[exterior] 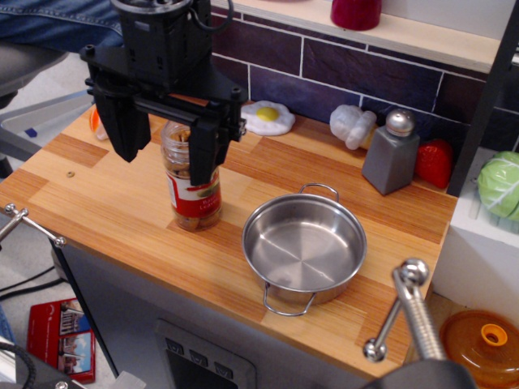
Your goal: Pour almonds in pot
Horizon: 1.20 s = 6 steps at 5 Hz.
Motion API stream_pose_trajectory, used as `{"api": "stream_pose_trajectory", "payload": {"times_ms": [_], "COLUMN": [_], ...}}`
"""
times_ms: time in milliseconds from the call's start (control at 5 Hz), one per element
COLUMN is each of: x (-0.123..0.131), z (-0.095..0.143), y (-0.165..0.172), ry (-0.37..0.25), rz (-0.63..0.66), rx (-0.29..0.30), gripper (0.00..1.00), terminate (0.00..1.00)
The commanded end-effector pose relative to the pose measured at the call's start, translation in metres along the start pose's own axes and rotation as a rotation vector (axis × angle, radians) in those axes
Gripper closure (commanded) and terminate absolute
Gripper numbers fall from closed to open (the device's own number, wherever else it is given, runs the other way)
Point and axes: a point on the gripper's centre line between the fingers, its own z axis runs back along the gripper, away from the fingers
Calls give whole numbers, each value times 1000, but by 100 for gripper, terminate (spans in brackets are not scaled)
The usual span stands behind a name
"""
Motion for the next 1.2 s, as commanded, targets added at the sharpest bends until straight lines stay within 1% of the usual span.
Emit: {"api": "stream_pose_trajectory", "payload": {"times_ms": [0,200,400,600,800,1000], "x": [0,18,39,49,61,68], "z": [0,18,34,30,10,-2], "y": [0,2,23,47,77,100], "ry": [0,4,55,23,96,235], "rz": [0,134,295,481,742,978], "rx": [0,-110,-234,-300,-361,-395], "gripper": [0,0,0,0,0,0], "terminate": [0,0,0,0,0,0]}}
